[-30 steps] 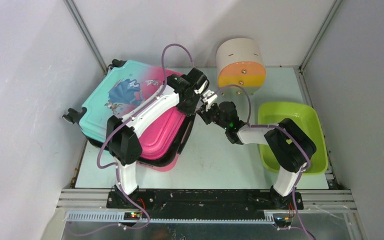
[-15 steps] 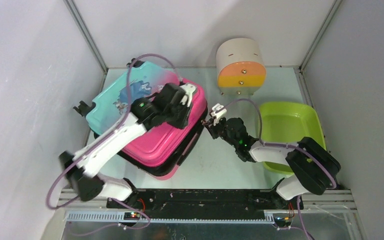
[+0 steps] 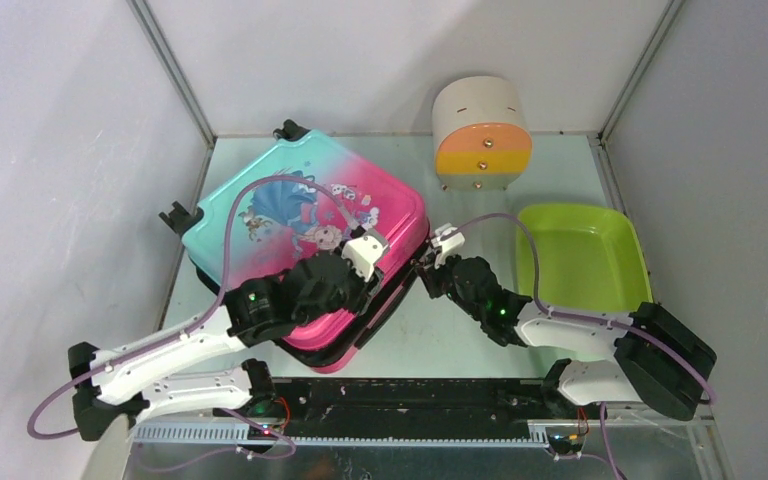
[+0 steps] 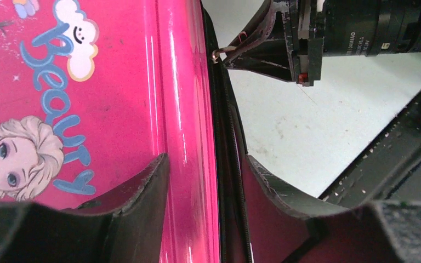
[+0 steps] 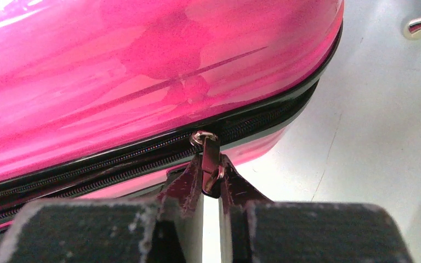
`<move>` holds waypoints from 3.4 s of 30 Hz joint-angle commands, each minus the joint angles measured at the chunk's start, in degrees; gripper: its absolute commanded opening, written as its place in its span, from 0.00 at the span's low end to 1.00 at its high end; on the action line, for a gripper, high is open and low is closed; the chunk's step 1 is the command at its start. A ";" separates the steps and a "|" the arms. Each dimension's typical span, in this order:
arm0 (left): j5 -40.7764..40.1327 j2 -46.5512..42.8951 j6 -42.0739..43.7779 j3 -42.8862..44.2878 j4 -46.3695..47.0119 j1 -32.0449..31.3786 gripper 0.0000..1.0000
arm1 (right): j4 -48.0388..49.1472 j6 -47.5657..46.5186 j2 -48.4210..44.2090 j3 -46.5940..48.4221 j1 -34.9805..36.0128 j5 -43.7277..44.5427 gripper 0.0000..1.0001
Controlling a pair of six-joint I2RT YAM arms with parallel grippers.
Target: Open, take out, and arrange the luggage
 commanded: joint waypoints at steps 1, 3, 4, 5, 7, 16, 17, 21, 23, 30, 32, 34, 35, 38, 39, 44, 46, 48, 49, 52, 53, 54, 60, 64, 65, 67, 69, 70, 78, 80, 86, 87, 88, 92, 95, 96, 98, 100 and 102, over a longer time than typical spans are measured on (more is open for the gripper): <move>-3.32 -1.14 -5.90 -5.30 3.93 -7.31 0.52 | 11.75 2.76 -4.70 2.48 1.48 5.17 0.00; -6.60 -2.05 -7.31 -5.93 5.10 -10.30 0.52 | 11.75 2.63 -4.94 2.13 1.73 5.44 0.00; -7.88 -2.19 -7.59 -5.77 5.33 -11.91 0.51 | 11.76 2.61 -5.18 2.03 1.73 5.56 0.00; -9.57 -2.07 -7.91 -4.81 5.49 -12.70 0.51 | 11.70 2.54 -5.49 1.96 1.78 5.61 0.00; -11.20 -0.88 -8.29 -1.76 4.56 -14.41 0.51 | 11.81 2.48 -5.99 1.94 1.68 5.69 0.00; -13.05 2.47 -12.91 2.99 -1.12 -16.73 0.52 | 9.67 3.49 -8.53 1.56 1.39 5.67 0.00; -13.57 2.37 -13.61 2.07 -1.43 -16.73 0.52 | 9.79 3.56 -8.96 1.44 1.39 5.71 0.00; -16.33 2.02 -15.87 -4.14 -2.02 -16.75 0.53 | 10.47 3.36 -9.53 1.34 0.99 4.86 0.00; -16.95 2.68 -17.44 -6.16 -3.01 -16.67 0.54 | 10.72 3.51 -9.73 1.32 0.60 4.57 0.00; -15.25 6.91 -18.53 -10.91 -0.85 -16.39 0.56 | 10.00 4.39 -10.63 1.32 0.84 4.28 0.00; -14.37 8.17 -18.66 -11.37 0.02 -16.38 0.56 | 9.73 4.27 -10.87 1.32 1.27 4.71 0.00; -14.74 10.18 -18.72 -11.33 0.20 -16.33 0.56 | 9.73 3.98 -10.92 1.32 1.50 5.05 0.00; -15.68 10.58 -18.79 -10.88 -0.32 -16.19 0.56 | 9.78 3.85 -10.83 1.28 1.55 5.07 0.00; -20.37 13.22 -19.27 -9.51 -1.87 -15.95 0.56 | 10.30 3.79 -10.82 1.01 1.69 5.10 0.00; -21.27 13.59 -19.27 -9.11 -2.19 -15.94 0.56 | 10.46 3.89 -10.83 0.80 1.68 5.08 0.00; -22.34 16.14 -18.17 -9.13 -0.77 -15.86 0.47 | 10.82 4.03 -10.69 0.19 2.03 5.05 0.00; -21.20 16.83 -18.08 -9.20 -1.19 -15.91 0.38 | 10.92 3.68 -11.03 -0.27 2.17 4.94 0.00; -19.95 16.97 -17.97 -9.06 -2.12 -15.94 0.24 | 11.09 2.51 -11.46 -0.91 2.19 4.74 0.00; -19.57 16.87 -17.95 -8.78 -2.55 -15.98 0.19 | 11.29 2.06 -11.84 -1.11 2.18 4.72 0.00; -17.36 14.88 -17.58 -8.13 -4.49 -16.43 0.01 | 11.86 -1.00 -13.11 -2.87 1.84 4.92 0.00; -16.95 14.34 -17.33 -7.84 -4.79 -16.62 0.01 | 12.12 -1.63 -13.99 -3.28 1.61 5.07 0.00; -15.86 13.18 -17.17 -7.78 -5.21 -17.03 0.00 | 12.16 -2.93 -14.48 -3.91 0.72 5.14 0.00; -8.09 8.74 -14.57 -9.14 -6.45 -18.72 0.00 | 9.16 -6.50 -20.15 -5.49 -7.61 3.62 0.00; -5.73 7.55 -13.85 -9.70 -8.73 -19.01 0.00 | 7.00 -5.67 -22.79 -5.94 -16.21 -2.51 0.00; -4.88 7.02 -13.65 -10.06 -8.62 -19.01 0.00 | 6.64 -5.72 -22.96 -5.96 -17.48 -3.83 0.00; -4.09 6.34 -13.29 -10.42 -7.63 -19.11 0.00 | 6.39 -6.95 -23.35 -5.93 -20.13 -7.31 0.00; -3.81 6.07 -12.98 -10.56 -7.27 -19.15 0.00 | 6.26 -8.38 -23.72 -5.91 -22.70 -9.22 0.00; -3.76 6.15 -12.79 -10.56 -7.28 -19.11 0.00 | 6.30 -8.92 -23.99 -5.90 -23.27 -9.78 0.00; -3.77 7.10 -13.62 -10.61 -7.95 -19.12 0.00 | 4.67 -11.54 -28.05 -5.58 -33.16 -19.11 0.00; -4.56 7.15 -14.00 -10.56 -8.27 -19.10 0.00 | 3.01 -11.80 -29.96 -5.54 -36.20 -24.80 0.00; -5.80 8.07 -14.41 -10.42 -8.50 -19.05 0.00 | 0.87 -5.13 -31.33 -5.42 -41.04 -25.29 0.00; -5.76 8.12 -14.38 -10.33 -8.46 -19.08 0.00 | 1.20 -4.88 -30.74 -5.43 -41.10 -24.67 0.00; -5.75 8.04 -14.38 -10.25 -8.55 -19.07 0.00 | 1.43 -4.51 -29.92 -5.44 -41.12 -23.98 0.00; -5.35 7.53 -13.70 -9.74 -8.58 -19.03 0.00 | 0.64 -3.17 -28.07 -4.46 -41.15 -27.97 0.00; -5.37 6.79 -13.03 -9.22 -8.64 -18.69 0.00 | -4.23 -1.62 -28.79 -4.27 -41.01 -35.91 0.12; -4.94 6.60 -12.91 -9.17 -8.70 -17.59 0.00 | -5.64 -1.02 -29.34 -4.47 -40.50 -38.97 0.16; -2.67 5.62 -12.25 -9.43 -8.22 -14.78 0.01 | -7.76 -1.77 -30.16 -5.26 -38.25 -41.90 0.25; -0.19 4.01 -10.95 -9.81 -7.60 -11.77 0.00 | -10.42 -4.37 -30.75 -5.81 -34.30 -42.71 0.33; 2.20 2.19 -9.58 -9.75 -7.33 -9.15 0.00 | -12.04 -7.16 -30.59 -6.14 -29.25 -41.43 0.39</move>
